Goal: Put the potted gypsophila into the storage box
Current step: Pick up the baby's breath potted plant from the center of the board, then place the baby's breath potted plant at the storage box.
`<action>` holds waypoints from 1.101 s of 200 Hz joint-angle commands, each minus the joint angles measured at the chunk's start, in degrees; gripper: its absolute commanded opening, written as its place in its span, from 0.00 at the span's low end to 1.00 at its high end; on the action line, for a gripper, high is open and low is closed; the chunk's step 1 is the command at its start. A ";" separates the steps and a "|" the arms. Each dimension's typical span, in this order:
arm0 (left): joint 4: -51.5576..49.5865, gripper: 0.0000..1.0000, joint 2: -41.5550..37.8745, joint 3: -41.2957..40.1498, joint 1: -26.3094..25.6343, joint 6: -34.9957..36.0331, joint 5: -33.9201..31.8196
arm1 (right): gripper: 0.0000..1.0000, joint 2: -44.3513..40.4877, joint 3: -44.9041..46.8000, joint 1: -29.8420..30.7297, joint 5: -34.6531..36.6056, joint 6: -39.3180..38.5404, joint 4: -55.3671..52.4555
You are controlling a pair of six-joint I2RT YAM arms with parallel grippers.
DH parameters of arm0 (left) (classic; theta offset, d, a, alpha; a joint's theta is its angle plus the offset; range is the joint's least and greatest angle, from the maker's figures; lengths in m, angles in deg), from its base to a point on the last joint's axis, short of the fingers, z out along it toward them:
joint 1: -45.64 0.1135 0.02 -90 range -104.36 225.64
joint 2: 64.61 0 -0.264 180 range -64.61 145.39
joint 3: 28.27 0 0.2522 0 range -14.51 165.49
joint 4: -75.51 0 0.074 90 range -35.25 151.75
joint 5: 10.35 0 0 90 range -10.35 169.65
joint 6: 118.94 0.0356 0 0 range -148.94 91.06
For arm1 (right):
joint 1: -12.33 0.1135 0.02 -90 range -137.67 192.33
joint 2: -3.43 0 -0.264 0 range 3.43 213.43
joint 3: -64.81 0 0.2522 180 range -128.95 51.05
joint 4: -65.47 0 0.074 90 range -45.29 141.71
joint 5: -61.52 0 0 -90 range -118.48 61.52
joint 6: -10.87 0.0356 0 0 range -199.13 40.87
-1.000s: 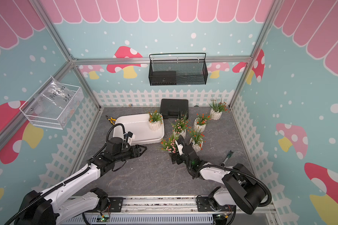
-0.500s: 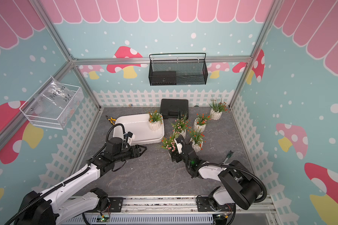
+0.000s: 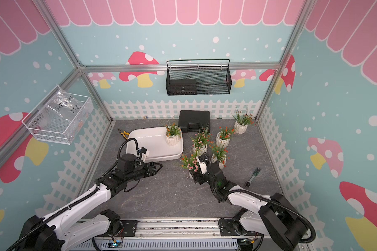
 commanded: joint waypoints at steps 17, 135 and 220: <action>-1.77 0.60 -1.76 0.83 -0.26 -0.53 -4.80 | 0.77 -8.14 -0.94 0.21 -3.33 -2.59 -0.60; -5.12 0.62 0.60 3.61 4.22 -6.19 -12.97 | 0.73 7.29 -22.79 0.59 -7.95 -11.01 2.60; -3.03 0.62 2.44 1.67 8.56 -6.30 -7.83 | 0.71 23.86 -37.39 0.63 -9.38 -12.24 4.49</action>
